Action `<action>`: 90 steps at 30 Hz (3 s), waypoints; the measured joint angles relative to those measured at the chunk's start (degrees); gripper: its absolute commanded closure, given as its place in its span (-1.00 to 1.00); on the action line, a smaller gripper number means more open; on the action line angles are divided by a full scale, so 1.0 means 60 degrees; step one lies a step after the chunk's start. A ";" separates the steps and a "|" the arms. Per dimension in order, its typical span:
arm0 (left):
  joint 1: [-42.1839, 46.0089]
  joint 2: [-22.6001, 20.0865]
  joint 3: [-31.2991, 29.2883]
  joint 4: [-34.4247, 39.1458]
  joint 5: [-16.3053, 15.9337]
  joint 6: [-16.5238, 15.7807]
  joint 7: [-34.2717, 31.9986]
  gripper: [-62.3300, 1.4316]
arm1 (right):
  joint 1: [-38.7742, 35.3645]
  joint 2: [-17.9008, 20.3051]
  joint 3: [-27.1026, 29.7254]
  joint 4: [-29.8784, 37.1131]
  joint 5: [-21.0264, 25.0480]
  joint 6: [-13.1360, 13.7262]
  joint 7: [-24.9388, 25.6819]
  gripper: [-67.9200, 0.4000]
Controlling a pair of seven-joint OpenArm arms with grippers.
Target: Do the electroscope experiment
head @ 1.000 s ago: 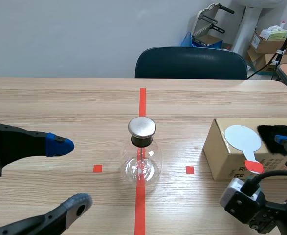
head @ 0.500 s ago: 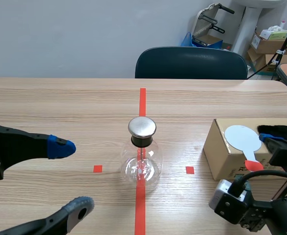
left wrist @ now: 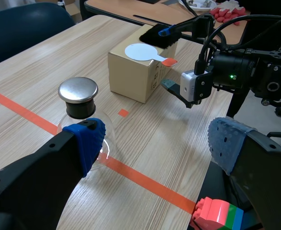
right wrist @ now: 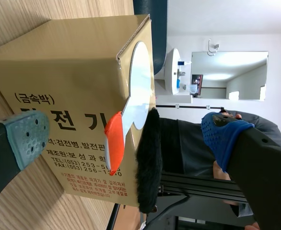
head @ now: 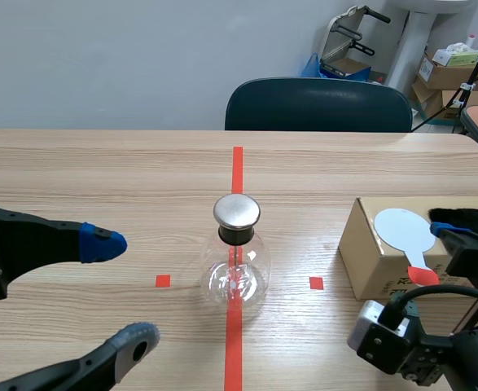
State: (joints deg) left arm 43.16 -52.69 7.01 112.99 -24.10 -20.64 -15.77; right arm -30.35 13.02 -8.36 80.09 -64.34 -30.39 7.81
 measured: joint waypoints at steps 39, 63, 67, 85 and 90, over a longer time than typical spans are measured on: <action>0.0000 0.0000 0.0000 0.0000 0.0004 0.0004 0.0004 -0.52 | 0.0000 0.0004 0.0211 0.0000 -0.0816 0.0000 -0.0066 0.97; 0.0000 0.0000 0.0000 0.0000 0.0007 0.0004 0.0004 -0.52 | 0.0000 0.0004 0.0211 0.0000 -0.0816 0.0000 -0.0066 0.97; 0.0000 0.0000 0.0000 0.0000 0.0007 0.0004 0.0007 -0.52 | 0.0000 0.0004 0.0211 0.0000 -0.0816 0.0000 -0.0066 0.97; 0.0000 0.0000 0.0000 0.0000 0.0007 0.0004 0.0015 -0.52 | 0.0000 0.0004 0.0211 0.0000 -0.0816 0.0000 -0.0066 0.97; 0.0000 0.0000 0.0000 0.0000 0.0007 0.0004 0.0015 -0.52 | 0.0000 0.0004 0.0211 0.0000 -0.0816 0.0000 -0.0066 0.97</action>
State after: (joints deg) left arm 43.16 -52.69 7.01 112.99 -24.05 -20.62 -15.68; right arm -30.35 13.04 -7.09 80.09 -69.23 -30.39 7.42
